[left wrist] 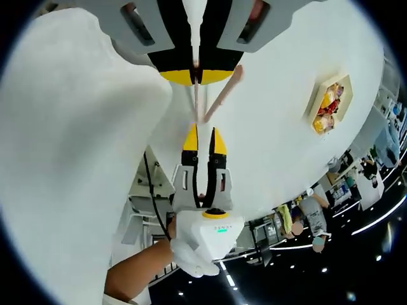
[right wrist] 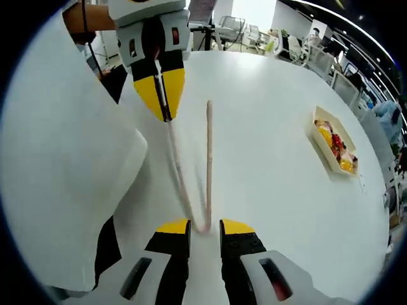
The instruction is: Place the target food into the container with the food tongs after gripping and lifting it, then release it inside without dropping or visibly crushing the food.
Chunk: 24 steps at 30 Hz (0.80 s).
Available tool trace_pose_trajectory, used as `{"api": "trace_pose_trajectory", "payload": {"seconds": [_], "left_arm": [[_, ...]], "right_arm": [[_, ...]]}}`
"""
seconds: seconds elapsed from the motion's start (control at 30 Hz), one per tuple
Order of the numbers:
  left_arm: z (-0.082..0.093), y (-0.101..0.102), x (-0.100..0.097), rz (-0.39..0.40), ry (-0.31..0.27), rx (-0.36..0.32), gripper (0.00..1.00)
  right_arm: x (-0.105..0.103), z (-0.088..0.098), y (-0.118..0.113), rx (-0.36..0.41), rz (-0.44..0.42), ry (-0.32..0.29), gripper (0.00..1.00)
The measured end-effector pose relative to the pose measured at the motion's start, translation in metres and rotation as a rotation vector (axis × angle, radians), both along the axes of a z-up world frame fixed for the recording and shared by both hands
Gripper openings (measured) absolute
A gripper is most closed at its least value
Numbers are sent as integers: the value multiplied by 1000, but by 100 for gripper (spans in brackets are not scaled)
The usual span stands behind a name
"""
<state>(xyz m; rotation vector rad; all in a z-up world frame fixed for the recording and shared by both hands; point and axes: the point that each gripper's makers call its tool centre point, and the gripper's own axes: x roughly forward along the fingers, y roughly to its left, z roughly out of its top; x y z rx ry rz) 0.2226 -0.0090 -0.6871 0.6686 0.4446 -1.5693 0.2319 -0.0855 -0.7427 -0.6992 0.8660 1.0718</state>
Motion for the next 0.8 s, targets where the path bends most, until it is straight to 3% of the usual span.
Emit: {"api": "trace_pose_trajectory", "payload": {"seconds": [0.1,0.17,0.27,0.37,0.63,0.8], "left_arm": [[-3,1,0,10,5,13,0],[-6,2,2,29,21,18,0],[-6,2,4,57,34,5,0],[-8,-3,7,67,37,-3,0],[-27,-17,26,88,35,51,0],[-38,-19,35,104,50,87,0]], "right_arm": [[-5,-9,5,3,37,43,17],[1,-12,1,-23,76,-3,13],[0,-11,0,4,41,42,12],[5,-7,-6,-6,82,15,12],[23,-4,-24,-66,72,7,12],[35,-1,-29,-50,34,2,12]]}}
